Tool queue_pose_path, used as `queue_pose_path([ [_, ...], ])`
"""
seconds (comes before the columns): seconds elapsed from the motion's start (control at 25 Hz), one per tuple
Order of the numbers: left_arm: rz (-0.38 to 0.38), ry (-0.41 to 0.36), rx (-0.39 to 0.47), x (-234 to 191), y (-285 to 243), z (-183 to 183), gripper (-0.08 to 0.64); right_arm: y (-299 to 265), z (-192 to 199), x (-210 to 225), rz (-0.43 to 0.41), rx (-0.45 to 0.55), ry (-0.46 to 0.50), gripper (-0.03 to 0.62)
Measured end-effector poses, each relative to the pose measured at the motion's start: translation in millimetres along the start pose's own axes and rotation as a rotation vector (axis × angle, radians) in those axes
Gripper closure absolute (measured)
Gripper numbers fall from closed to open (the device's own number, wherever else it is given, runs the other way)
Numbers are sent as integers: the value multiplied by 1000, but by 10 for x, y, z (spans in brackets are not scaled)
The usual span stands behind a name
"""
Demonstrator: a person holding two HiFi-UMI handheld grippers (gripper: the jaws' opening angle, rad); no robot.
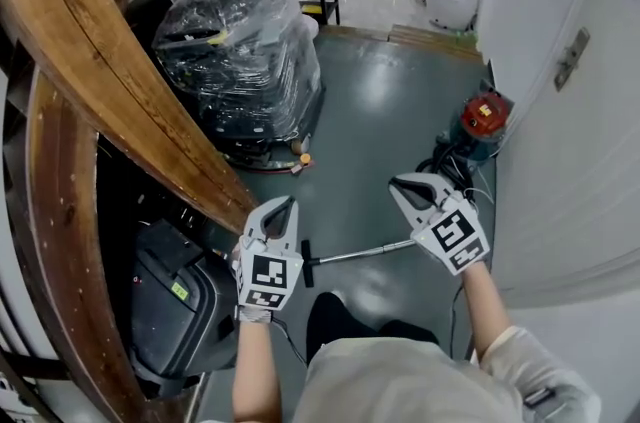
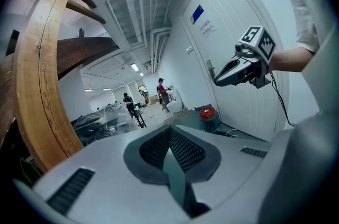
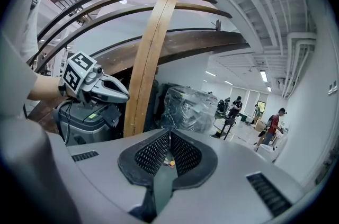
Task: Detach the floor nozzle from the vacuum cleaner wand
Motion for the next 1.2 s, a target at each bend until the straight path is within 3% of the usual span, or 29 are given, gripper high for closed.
queue_pose_path([
  [0.96, -9, 18, 2, 78, -626, 856, 560, -533, 747, 141, 4, 39, -19, 561],
  [1.2, 3, 10, 7, 99, -787, 1109, 560, -689, 948, 244, 44, 72, -10, 563],
])
Point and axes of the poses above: the fingertips, and each gripper's own axes: y backward along the fingers, x to its right, z out of its underside, the point moved 6 cm from there along y, backward along the fingers, and after that the axes turned 5 degrees about -y, right-handed, at the moved point
